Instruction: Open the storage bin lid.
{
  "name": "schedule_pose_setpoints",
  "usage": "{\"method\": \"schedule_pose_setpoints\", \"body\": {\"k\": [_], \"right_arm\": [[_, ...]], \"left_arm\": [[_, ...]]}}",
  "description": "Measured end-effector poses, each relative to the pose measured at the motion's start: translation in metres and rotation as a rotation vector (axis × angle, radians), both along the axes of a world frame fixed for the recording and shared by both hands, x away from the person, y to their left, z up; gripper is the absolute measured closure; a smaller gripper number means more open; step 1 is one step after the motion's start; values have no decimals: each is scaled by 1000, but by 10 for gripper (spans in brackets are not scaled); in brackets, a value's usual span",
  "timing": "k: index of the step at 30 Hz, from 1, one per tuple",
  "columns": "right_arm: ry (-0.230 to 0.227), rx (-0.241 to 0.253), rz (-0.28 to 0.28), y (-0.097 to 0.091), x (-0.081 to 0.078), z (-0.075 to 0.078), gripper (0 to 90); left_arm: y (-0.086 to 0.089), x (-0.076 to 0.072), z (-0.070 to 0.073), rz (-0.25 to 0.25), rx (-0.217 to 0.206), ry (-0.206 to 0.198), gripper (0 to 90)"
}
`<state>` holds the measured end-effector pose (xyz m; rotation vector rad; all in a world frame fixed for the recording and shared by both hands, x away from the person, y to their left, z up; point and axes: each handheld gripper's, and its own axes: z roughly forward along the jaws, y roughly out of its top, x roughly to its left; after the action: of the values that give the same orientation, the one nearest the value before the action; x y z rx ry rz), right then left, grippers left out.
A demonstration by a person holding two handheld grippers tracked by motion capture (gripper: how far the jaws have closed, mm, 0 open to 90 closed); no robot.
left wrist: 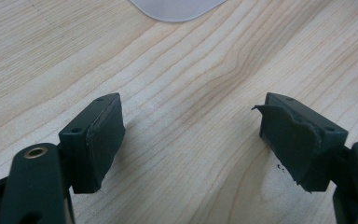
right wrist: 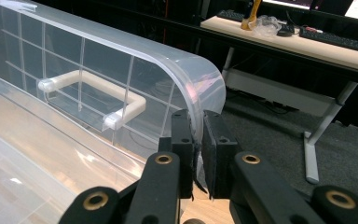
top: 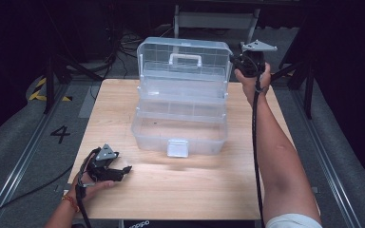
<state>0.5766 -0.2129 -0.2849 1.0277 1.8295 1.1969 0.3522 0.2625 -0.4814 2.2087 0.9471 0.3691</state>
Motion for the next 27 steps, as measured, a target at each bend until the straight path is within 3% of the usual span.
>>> {"method": "schedule_pose_setpoints", "body": {"k": [9, 15, 27], "right_arm": [[16, -10, -6, 1, 9, 0, 840], [22, 20, -13, 0, 17, -4, 840], [32, -8, -36, 5, 28, -7, 834]], "left_arm": [[0, -1, 0, 3, -5, 8, 224], [0, 0, 0, 4, -3, 5, 223], [0, 0, 0, 1, -6, 4, 223]]}}
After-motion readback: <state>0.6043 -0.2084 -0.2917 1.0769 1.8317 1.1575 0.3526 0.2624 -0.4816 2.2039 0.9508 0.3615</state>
